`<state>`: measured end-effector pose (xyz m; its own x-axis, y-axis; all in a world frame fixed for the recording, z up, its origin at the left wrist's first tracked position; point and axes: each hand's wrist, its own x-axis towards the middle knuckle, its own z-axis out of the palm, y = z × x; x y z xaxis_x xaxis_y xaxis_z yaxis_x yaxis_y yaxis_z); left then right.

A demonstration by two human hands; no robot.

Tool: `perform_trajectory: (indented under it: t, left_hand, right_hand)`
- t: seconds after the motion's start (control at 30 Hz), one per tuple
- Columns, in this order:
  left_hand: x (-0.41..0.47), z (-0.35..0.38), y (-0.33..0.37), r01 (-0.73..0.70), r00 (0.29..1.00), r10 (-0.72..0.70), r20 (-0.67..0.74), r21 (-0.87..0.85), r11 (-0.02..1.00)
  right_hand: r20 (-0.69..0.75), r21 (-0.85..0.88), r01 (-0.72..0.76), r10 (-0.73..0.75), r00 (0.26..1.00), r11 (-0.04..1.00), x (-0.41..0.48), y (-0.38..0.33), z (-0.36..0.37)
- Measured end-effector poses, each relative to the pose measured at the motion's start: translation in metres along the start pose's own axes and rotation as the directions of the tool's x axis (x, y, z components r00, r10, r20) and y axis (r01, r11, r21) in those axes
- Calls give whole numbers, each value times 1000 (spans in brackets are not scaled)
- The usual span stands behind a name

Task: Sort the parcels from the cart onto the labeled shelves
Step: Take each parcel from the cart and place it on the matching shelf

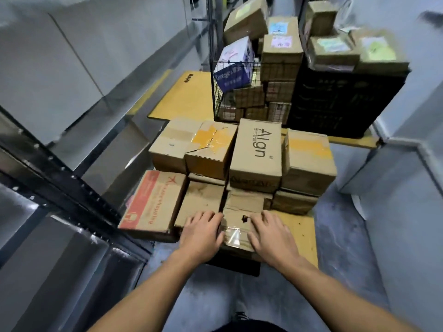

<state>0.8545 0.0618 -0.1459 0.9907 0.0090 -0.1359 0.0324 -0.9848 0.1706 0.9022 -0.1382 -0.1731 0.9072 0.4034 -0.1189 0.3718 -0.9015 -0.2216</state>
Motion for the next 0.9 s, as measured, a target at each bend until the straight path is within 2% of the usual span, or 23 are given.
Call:
perform_trajectory:
  t: [0.2,0.43,0.73,0.9]
  left_hand:
    - [11,12,12,23,1000,-23,2,-3,1000]
    - [17,16,18,12,1000,-12,18,-9,1000]
    - [20,19,32,71,997,-74,26,112,991]
    - [15,24,29,80,997,-80,-2,-44,996]
  right_hand:
    - [48,179,-97,90,995,979,1,7,12]
    - [137,518,-189,137,981,834,0,11,24]
    - [132,631,-205,157,979,748,-1,9,27]
    - [124,706,-212,177,976,676,2,16,24]
